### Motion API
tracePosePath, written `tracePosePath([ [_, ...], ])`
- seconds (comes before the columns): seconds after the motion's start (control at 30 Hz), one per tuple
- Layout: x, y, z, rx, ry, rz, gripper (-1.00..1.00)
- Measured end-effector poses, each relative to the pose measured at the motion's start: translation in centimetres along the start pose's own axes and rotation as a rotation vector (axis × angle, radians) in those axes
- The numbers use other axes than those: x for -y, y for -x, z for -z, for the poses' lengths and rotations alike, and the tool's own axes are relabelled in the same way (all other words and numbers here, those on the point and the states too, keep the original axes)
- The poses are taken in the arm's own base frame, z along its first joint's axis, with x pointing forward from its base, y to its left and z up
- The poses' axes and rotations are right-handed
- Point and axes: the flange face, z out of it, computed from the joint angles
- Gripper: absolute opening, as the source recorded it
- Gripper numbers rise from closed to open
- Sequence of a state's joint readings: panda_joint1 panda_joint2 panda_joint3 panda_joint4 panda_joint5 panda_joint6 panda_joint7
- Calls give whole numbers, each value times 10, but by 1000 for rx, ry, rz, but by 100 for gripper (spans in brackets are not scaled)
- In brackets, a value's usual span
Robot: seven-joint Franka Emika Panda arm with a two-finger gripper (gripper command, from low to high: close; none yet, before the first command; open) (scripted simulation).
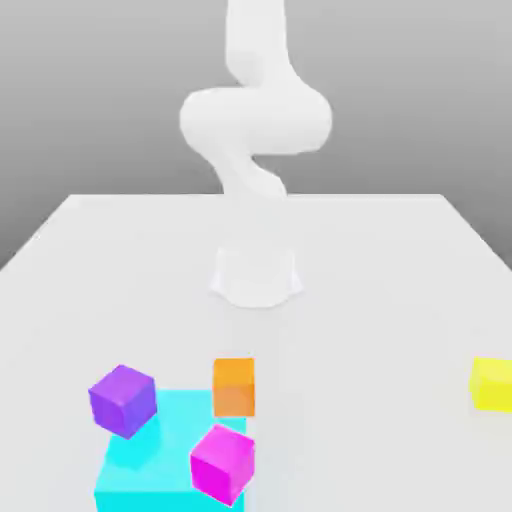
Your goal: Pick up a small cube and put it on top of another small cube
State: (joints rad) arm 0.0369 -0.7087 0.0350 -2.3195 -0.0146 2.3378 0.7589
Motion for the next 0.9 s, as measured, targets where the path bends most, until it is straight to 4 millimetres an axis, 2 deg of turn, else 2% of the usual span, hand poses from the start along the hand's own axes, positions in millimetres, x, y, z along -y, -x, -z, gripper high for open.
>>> tracePosePath([
  [0.13, 33, 48, -80, 109, 50, 194, 0],
  [0.23, 50, 94, -133, 192, 75, 339, 0],
  [0.37, 64, 166, -195, 307, 95, 536, 0],
  [0.47, 66, 227, -234, 396, 100, 684, 0],
  [0.57, 62, 295, -263, 490, 93, 839, 0],
  [0.67, 53, 370, -282, 590, 71, 1005, 0],
  [0.83, 13, 468, -309, 750, 45, 1210, 0],
  [0.9, 2, 489, -324, 772, 38, 1235, 0],
])
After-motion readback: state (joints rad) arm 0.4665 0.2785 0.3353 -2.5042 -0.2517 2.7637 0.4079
